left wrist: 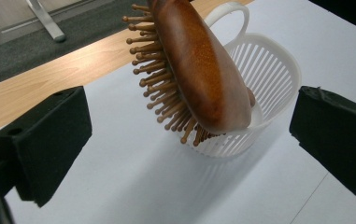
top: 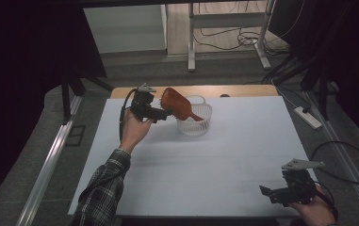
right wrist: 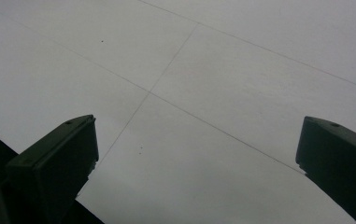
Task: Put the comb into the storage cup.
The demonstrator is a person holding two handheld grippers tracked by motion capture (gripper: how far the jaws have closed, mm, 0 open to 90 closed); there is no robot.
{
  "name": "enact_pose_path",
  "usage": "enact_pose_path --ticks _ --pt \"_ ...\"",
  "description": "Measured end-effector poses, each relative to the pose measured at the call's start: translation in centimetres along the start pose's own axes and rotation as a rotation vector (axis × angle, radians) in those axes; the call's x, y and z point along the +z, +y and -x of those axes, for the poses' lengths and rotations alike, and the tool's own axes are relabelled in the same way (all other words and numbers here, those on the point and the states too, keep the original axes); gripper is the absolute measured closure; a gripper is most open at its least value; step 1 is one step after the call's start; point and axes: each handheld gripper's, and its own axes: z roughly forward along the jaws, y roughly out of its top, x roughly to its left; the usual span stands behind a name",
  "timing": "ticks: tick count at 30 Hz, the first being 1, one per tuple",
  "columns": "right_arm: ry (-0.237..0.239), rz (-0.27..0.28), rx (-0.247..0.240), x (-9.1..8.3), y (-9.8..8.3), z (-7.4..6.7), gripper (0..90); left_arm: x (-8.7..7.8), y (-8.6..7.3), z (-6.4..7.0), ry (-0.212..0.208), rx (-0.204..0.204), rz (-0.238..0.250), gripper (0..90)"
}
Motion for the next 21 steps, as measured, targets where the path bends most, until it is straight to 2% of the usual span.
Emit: enact_pose_path --ticks 10,21 --pt "0.001 0.005 -0.013 0.0 0.0 -0.1 0.0 -0.6 -1.1 0.2 -0.011 0.013 0.018 0.0" --pt "0.001 0.006 -0.014 0.0 0.0 -0.1 0.0 -0.5 -2.2 0.5 -0.006 0.030 0.023 0.0"
